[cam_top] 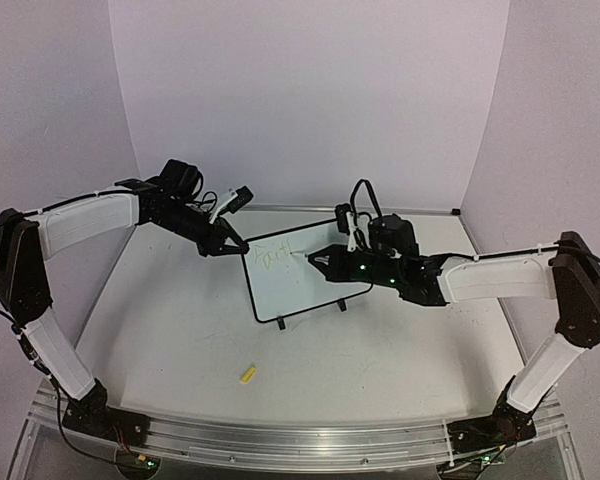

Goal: Write a sentence on the whiteboard

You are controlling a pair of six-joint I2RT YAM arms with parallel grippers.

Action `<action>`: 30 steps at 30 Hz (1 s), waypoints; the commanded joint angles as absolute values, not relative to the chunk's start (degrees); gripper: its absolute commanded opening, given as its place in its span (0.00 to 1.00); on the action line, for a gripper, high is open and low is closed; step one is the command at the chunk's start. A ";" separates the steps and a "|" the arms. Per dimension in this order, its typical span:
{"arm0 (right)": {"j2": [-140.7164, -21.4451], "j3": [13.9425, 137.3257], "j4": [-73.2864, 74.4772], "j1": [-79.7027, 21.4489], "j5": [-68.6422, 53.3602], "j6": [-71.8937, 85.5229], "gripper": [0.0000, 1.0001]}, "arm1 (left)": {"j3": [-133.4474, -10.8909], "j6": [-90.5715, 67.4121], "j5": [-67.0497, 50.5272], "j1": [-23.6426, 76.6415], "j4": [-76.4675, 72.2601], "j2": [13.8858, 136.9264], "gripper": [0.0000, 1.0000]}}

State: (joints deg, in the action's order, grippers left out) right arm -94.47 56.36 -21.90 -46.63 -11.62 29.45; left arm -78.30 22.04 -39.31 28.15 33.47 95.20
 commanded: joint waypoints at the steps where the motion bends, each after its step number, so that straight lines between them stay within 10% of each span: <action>1: -92.02 57.95 -25.24 -46.39 -9.87 29.78 0.00 | -77.75 23.29 -37.03 29.68 38.93 96.39 0.00; 30: -91.58 53.84 -24.40 -46.37 -6.18 31.78 0.00 | -77.72 23.31 -36.91 29.71 39.02 96.33 0.00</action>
